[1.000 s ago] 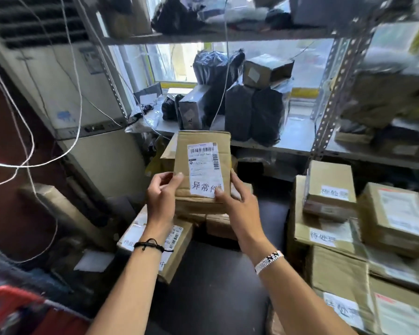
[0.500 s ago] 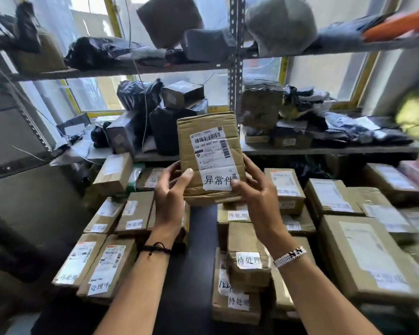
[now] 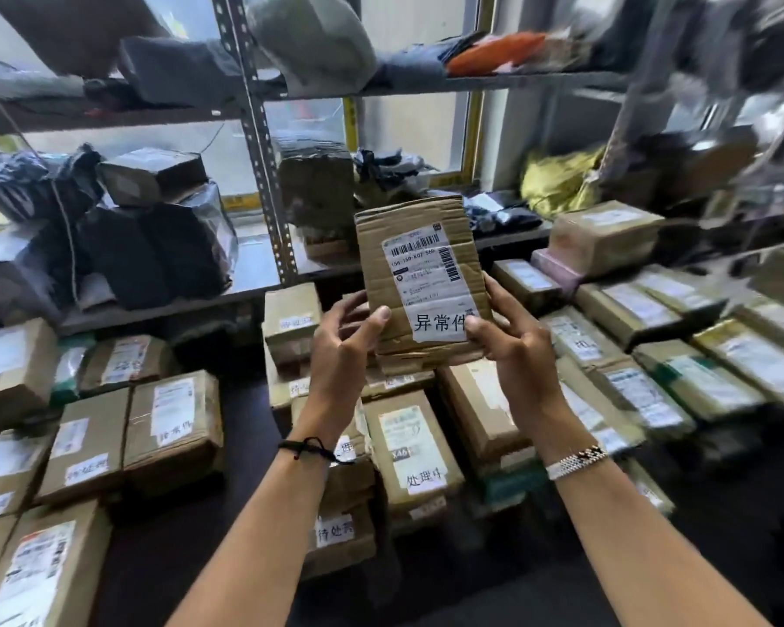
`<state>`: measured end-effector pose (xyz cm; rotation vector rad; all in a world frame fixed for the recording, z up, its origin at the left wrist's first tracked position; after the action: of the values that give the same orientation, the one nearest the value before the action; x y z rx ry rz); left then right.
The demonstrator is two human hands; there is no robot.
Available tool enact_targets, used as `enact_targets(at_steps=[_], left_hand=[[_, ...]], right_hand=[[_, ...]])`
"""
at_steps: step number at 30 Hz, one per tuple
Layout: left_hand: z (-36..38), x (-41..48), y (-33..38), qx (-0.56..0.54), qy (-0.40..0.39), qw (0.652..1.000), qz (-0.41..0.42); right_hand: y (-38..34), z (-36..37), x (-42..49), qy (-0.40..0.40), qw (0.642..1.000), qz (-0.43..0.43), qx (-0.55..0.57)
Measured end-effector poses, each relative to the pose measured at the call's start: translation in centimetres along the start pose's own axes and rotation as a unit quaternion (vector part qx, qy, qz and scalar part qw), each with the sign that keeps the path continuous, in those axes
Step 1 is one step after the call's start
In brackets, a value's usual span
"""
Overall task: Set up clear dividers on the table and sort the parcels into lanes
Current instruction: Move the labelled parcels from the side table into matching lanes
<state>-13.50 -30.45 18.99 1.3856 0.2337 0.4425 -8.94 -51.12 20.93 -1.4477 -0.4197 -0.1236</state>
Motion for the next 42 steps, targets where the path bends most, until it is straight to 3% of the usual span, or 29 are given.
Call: enact_targets(at_steps=[8,13,18,25,30,35,42], left_hand=[[10.9,-0.4,-1.6,0.048,-0.133,0.99,-0.005],[18.4,0.0,-4.9,0.062,-0.153,0.986,-0.009],[25.2,1.5,-9.9,0.161,-0.167,0.973,-0.018],[29.8,1.6,-15.4,0.428,-0.181,0.886,-0.006],[31.1,1.7,-16.5,0.648,-0.172,0.741,0.04],[31.8,1.3,-16.5,0.689,-0.167,0.702,0.068],[31.4,0.2,-17.5,0.709,-0.189,0.677,0.048]], right_hand=[[0.3,-11.1,0.8,0.072,0.996,-0.014,-0.046],[2.6,-18.8,3.0,0.091,0.995,0.011,-0.035],[6.9,-26.8,5.4,0.1,0.992,0.061,-0.043],[15.0,-33.0,6.6,0.064,0.981,0.17,-0.074],[18.8,-34.4,6.3,0.055,0.974,0.204,-0.079],[19.1,-34.5,5.5,0.058,0.971,0.219,-0.082],[19.8,-34.7,4.6,0.03,0.964,0.243,-0.102]])
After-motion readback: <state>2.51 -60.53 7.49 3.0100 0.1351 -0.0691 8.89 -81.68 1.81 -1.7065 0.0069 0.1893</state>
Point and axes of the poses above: each hand's wrist, its own x-axis towards the middle knuckle, its own z-axis out of the palm, y = z × x, the point moved 4 cm from there along x, towards the middle knuckle, and after that the axes turned 5 degrees about -z, right-handed, at the moved point
